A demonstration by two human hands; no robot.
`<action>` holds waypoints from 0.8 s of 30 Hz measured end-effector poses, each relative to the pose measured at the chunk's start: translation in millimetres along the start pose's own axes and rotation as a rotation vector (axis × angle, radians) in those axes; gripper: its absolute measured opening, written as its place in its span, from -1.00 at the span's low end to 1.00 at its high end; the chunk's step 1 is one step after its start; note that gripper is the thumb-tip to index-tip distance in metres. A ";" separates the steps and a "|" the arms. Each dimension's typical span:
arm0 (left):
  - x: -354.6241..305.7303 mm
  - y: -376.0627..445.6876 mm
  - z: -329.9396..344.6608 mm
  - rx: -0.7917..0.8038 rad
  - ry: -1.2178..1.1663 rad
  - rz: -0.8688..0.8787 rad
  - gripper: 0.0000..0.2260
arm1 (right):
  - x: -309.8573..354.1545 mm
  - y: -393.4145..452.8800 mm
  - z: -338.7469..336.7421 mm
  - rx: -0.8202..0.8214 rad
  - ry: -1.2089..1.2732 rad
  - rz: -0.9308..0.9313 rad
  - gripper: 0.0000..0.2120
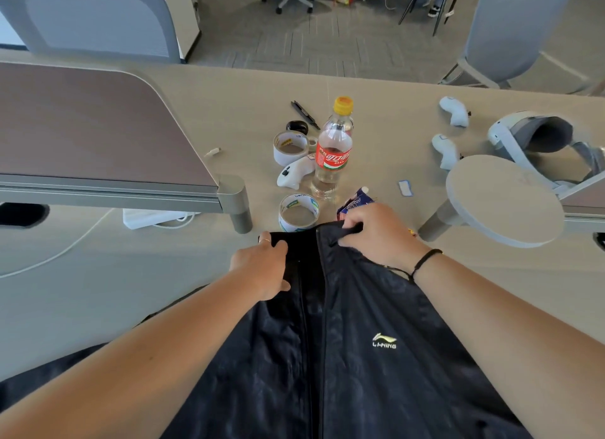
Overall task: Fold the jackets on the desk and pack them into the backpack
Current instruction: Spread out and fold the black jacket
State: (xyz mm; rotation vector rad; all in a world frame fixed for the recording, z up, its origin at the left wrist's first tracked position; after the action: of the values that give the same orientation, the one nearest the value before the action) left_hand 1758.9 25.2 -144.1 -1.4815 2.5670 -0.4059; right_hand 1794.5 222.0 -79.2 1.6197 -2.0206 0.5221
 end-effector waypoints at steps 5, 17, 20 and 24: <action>1.9 1.7 -3.4 -0.049 0.023 -0.034 -0.50 | -17.0 -5.2 51.2 0.046 -0.192 0.067 -0.72; -2.4 4.5 -19.2 -0.390 -0.324 -0.102 -0.79 | -29.0 -140.9 70.1 0.047 -0.366 -0.059 -0.43; -7.4 -8.3 8.0 -0.380 -0.307 -0.147 -0.54 | -41.3 -166.7 95.7 0.122 -0.466 -0.060 -0.34; -24.2 -59.1 45.7 -0.464 -0.174 -0.050 -0.37 | -48.0 -172.4 104.9 0.075 -0.489 -0.020 -0.36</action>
State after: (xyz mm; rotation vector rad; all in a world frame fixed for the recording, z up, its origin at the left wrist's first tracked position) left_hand 1831.7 10.9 -169.7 -1.6304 2.5954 0.3266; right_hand 1956.3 161.0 -193.8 1.9570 -2.3453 0.2047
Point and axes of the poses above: each hand's wrist, its own y-axis towards the middle knuckle, its own z-axis out of the palm, x = y × z, the point moved 5 cm from there along y, towards the middle knuckle, and after that the axes turned 13 degrees about -x, right-handed, at the moved point
